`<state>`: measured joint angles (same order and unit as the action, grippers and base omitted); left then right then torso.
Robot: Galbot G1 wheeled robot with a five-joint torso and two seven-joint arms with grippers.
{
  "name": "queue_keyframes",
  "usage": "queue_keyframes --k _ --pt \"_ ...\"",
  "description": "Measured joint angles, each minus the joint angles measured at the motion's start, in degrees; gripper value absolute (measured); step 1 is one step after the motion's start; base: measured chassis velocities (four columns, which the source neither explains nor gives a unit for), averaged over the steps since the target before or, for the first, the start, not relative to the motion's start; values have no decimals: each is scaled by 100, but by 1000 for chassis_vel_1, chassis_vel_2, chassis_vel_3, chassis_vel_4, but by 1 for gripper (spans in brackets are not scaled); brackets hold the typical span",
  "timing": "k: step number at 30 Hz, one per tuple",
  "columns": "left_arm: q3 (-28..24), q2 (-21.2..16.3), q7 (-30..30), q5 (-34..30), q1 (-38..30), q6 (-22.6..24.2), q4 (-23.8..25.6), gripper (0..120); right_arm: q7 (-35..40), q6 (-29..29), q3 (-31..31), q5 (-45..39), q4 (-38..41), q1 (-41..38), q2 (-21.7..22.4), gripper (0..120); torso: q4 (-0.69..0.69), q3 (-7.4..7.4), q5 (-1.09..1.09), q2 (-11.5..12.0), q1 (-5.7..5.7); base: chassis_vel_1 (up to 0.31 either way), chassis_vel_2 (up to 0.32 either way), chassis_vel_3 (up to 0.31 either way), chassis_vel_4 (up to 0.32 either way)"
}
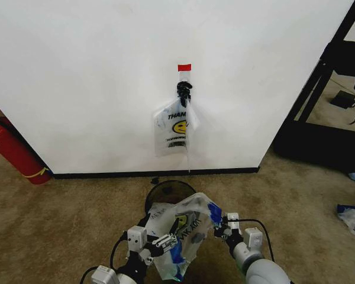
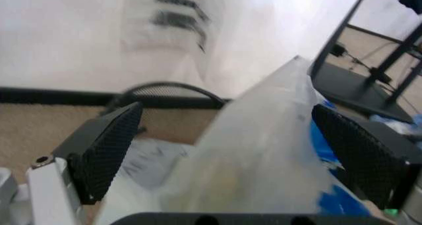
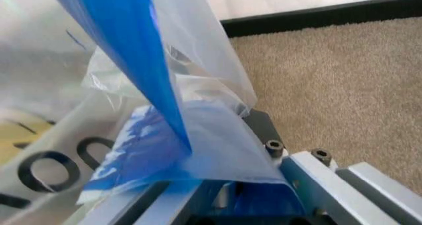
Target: Pick up the garbage bag from the wall and place it over the trash bin.
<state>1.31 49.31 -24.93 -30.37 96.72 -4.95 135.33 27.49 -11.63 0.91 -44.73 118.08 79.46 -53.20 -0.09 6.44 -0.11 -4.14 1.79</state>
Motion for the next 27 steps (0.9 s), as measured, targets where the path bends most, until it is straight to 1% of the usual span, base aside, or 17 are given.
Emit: queue_keyframes --k 8,16,20,22,24,27 --pt "0 -32 -19 -114 -242 51 6 100 148 60 -45 -251 18 -269 -24 0 0 0 0 0 1 0 0 0 0" --pt "-70 -17 -40 -257 -466 95 -57 100 -26 86 -11 28 -292 -369 60 0 0 0 0 0 1 0 0 0 0" --pt "-82 -9 -42 -269 -475 97 -59 100 -67 174 -47 145 -432 -436 10 0 0 0 1 0 1 0 0 0 0" --pt "-83 1 -44 -279 -475 97 -58 100 -69 342 -93 177 -583 -553 -87 0 0 0 1 0 1 0 0 0 0" --pt "-82 -10 -46 -298 -488 96 -53 100 -69 453 -138 127 -633 -644 -172 0 0 0 1 0 1 0 0 0 0" --pt "-81 -32 -47 -322 -504 96 -45 100 -60 468 -169 58 -628 -700 -207 0 0 0 0 0 1 0 0 0 0"
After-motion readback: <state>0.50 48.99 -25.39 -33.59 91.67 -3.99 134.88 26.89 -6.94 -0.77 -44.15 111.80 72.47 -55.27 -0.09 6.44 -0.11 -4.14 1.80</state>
